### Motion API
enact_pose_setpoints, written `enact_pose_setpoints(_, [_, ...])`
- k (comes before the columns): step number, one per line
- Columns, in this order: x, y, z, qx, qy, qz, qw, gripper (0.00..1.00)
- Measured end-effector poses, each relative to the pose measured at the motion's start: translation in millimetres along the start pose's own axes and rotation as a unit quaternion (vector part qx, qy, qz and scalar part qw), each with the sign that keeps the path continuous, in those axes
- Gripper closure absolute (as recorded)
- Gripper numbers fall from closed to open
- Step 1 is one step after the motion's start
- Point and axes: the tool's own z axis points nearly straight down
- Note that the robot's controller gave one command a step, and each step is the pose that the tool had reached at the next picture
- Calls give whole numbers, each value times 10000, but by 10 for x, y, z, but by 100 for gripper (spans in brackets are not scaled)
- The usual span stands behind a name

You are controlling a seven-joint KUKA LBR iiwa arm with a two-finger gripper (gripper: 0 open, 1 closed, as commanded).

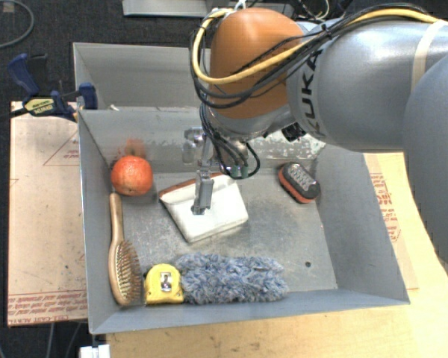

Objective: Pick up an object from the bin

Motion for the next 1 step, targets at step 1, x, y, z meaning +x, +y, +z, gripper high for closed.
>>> enact_pose_setpoints(1, [-13,-9,-54,-6,-39,16,10000,0])
